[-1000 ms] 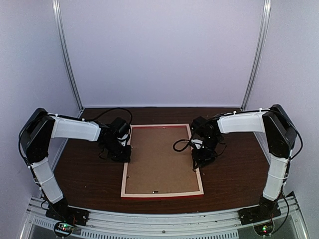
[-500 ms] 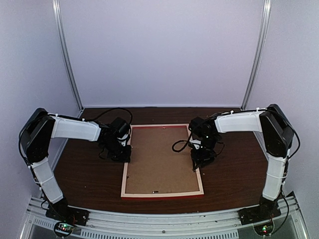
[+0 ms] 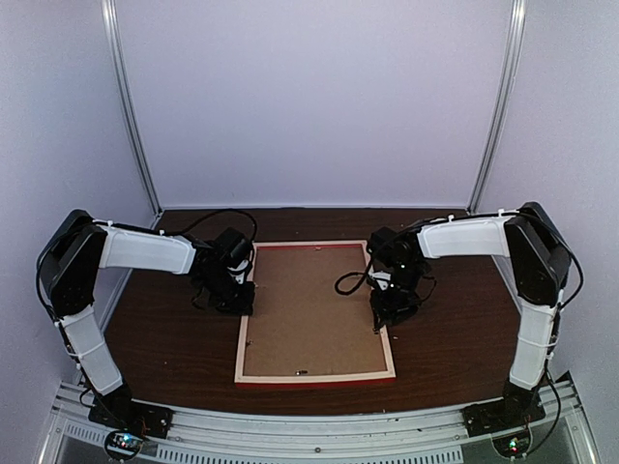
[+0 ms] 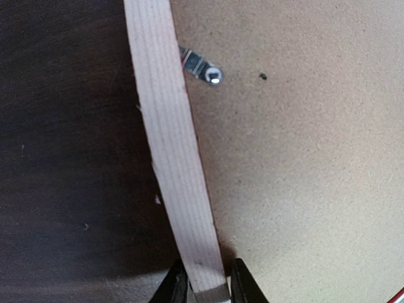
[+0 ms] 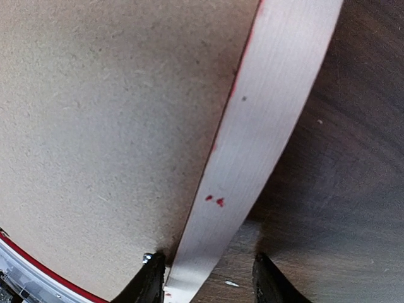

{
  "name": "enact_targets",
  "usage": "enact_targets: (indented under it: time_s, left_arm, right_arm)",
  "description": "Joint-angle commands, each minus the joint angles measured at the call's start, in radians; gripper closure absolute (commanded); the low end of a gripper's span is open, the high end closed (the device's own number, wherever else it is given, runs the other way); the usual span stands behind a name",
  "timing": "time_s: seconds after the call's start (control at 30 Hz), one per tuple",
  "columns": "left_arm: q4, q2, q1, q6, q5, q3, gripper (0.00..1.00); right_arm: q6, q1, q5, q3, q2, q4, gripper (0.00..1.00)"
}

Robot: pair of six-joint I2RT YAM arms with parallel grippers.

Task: Put the photo into the frame
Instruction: Press the fastener onto the backboard.

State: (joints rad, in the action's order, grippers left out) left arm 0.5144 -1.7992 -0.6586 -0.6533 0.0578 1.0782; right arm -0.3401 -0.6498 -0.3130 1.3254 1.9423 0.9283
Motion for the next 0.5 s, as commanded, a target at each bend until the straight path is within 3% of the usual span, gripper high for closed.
enact_targets:
  time_s: [0.0, 0.47]
  left_arm:
    - [-0.034, -0.058, -0.024, 0.013, 0.030, -0.018, 0.75]
    - [-0.034, -0.056, -0.024, 0.017, 0.031, -0.018, 0.75]
  right_arm:
    - [-0.015, -0.012, -0.012, -0.035, -0.005, 0.020, 0.51]
    - [-0.039, -0.010, -0.009, -0.042, -0.043, 0.017, 0.41]
